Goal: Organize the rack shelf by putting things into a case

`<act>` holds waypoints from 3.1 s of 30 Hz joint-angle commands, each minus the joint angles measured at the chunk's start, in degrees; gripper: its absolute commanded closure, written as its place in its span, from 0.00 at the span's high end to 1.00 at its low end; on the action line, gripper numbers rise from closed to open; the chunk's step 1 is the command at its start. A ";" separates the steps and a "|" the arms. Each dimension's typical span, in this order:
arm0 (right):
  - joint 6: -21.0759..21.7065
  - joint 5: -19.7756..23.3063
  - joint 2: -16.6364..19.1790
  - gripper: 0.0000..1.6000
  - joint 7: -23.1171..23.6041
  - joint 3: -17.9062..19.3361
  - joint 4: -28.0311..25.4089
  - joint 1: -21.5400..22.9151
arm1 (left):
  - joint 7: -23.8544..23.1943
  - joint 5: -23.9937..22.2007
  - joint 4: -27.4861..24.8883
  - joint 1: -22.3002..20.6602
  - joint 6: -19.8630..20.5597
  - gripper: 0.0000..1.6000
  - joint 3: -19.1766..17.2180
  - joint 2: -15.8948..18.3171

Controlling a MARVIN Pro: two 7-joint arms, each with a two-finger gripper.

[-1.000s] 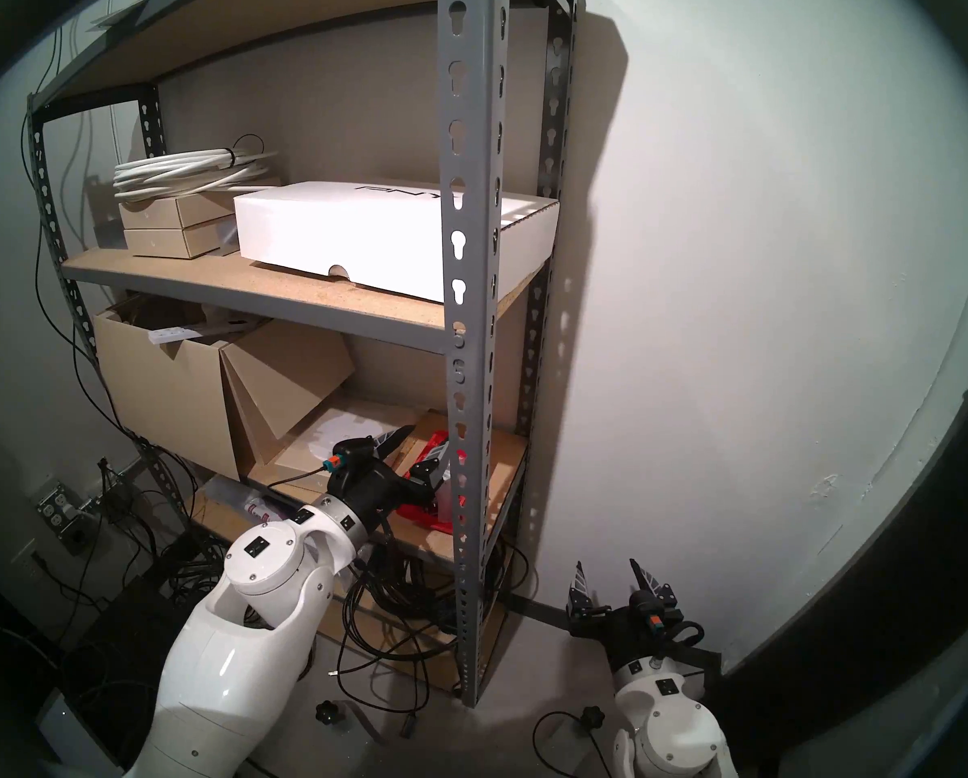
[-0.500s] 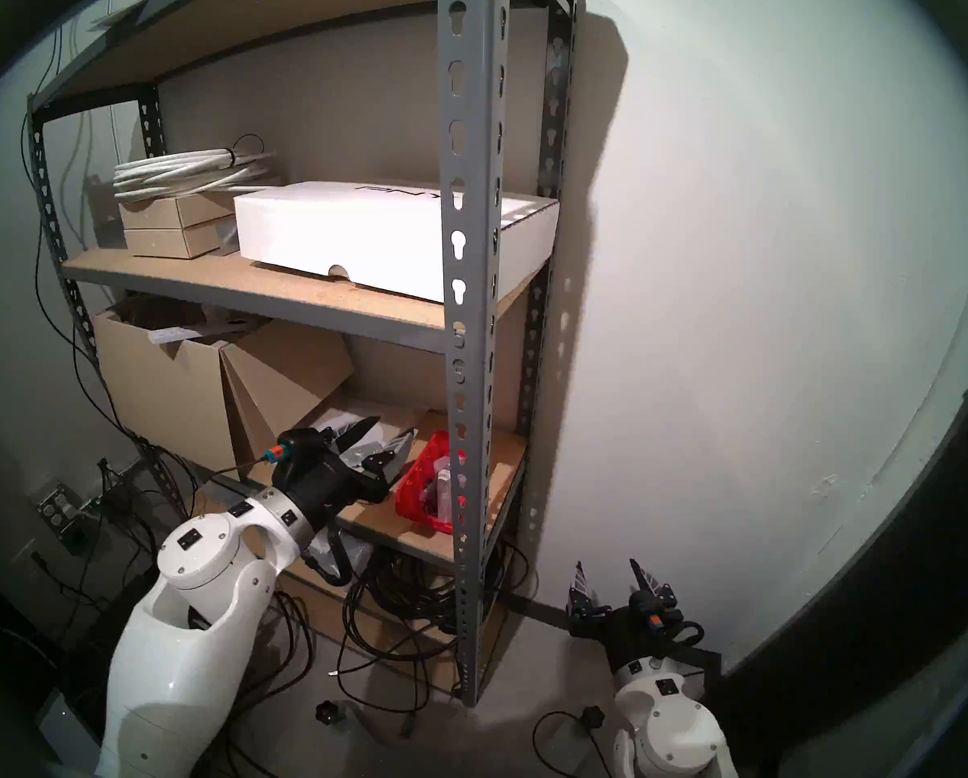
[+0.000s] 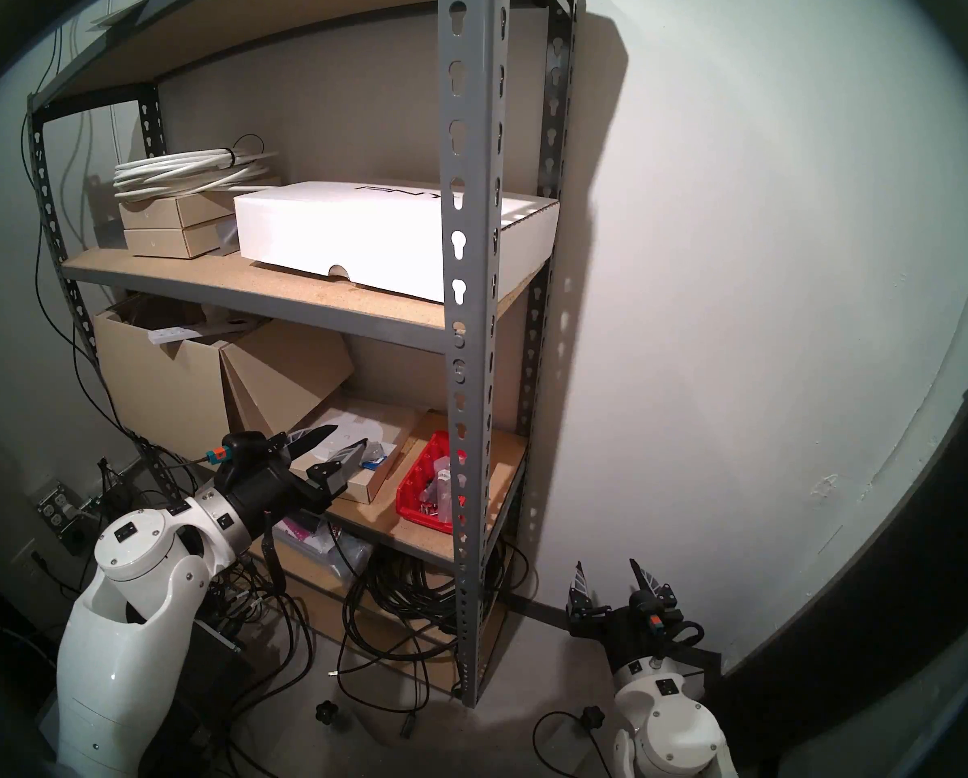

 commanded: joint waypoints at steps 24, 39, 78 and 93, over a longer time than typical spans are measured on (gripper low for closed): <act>-0.10 0.01 0.00 1.00 0.00 0.00 -1.12 0.06 | -4.14 2.46 14.78 -8.02 -4.85 0.73 1.00 2.62; -0.11 0.01 0.00 1.00 0.00 0.00 -1.11 0.06 | -3.98 5.30 21.59 -12.24 -7.10 0.70 2.61 2.20; -0.09 0.01 0.00 1.00 0.00 0.00 -1.13 0.05 | -5.97 8.80 33.81 -21.83 -8.92 0.67 6.38 1.41; -0.07 0.01 0.00 1.00 0.00 0.00 -1.15 0.04 | -6.54 9.74 34.11 -20.10 -9.17 0.80 6.17 1.34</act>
